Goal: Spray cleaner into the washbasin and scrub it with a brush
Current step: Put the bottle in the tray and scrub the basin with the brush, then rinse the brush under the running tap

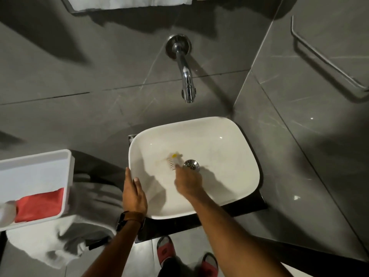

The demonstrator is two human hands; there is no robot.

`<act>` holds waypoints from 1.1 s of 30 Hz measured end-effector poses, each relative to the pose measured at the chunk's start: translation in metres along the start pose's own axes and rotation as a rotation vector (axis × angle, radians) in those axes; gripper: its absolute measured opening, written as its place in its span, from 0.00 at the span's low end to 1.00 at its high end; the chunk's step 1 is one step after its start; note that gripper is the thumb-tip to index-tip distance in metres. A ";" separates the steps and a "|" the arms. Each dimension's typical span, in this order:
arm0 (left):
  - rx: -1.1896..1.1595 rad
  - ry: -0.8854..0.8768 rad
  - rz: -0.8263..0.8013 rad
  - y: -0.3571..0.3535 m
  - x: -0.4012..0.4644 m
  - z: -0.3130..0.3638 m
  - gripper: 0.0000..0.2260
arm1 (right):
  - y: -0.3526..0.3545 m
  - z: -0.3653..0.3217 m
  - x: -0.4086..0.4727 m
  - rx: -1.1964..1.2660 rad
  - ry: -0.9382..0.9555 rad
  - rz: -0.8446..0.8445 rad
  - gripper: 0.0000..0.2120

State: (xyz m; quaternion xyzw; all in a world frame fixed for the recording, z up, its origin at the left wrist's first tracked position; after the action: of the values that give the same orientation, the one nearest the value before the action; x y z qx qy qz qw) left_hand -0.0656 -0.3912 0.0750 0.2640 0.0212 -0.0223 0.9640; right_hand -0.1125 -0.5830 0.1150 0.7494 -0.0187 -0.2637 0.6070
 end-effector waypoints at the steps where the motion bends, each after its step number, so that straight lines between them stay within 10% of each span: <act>1: -0.002 0.000 -0.002 0.000 0.000 0.001 0.25 | 0.001 0.021 0.001 0.007 -0.111 0.010 0.17; 6: 0.001 0.047 -0.040 0.000 0.001 0.004 0.25 | -0.003 0.086 -0.031 0.192 -0.298 -0.159 0.18; 10: 0.217 -0.026 -0.046 0.004 0.001 0.020 0.23 | -0.004 0.079 -0.058 0.814 -0.272 -0.509 0.12; 13: 0.389 -0.209 -0.057 -0.001 0.004 0.057 0.22 | 0.014 0.078 -0.060 1.117 -0.356 -0.396 0.07; 18: 0.015 -0.386 -0.153 -0.018 0.039 0.160 0.11 | 0.060 0.083 -0.047 1.321 -0.382 -0.146 0.08; 33: -0.591 -0.137 -0.243 -0.057 0.085 0.263 0.09 | 0.128 0.087 -0.029 1.366 -0.319 0.108 0.10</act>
State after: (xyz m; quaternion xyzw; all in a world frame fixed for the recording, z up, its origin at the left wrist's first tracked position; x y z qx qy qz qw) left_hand 0.0240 -0.5771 0.2679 -0.0337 -0.0067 -0.1479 0.9884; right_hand -0.1364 -0.6848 0.2332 0.9132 -0.3061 -0.2689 0.0028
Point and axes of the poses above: each hand's wrist, its own x-axis towards the middle knuckle, its own y-axis out of the back of the hand, z = x × y, the point moved 4 cm from there along x, towards the middle knuckle, and after that the axes turned 5 degrees about -x, right-handed, at the moved point
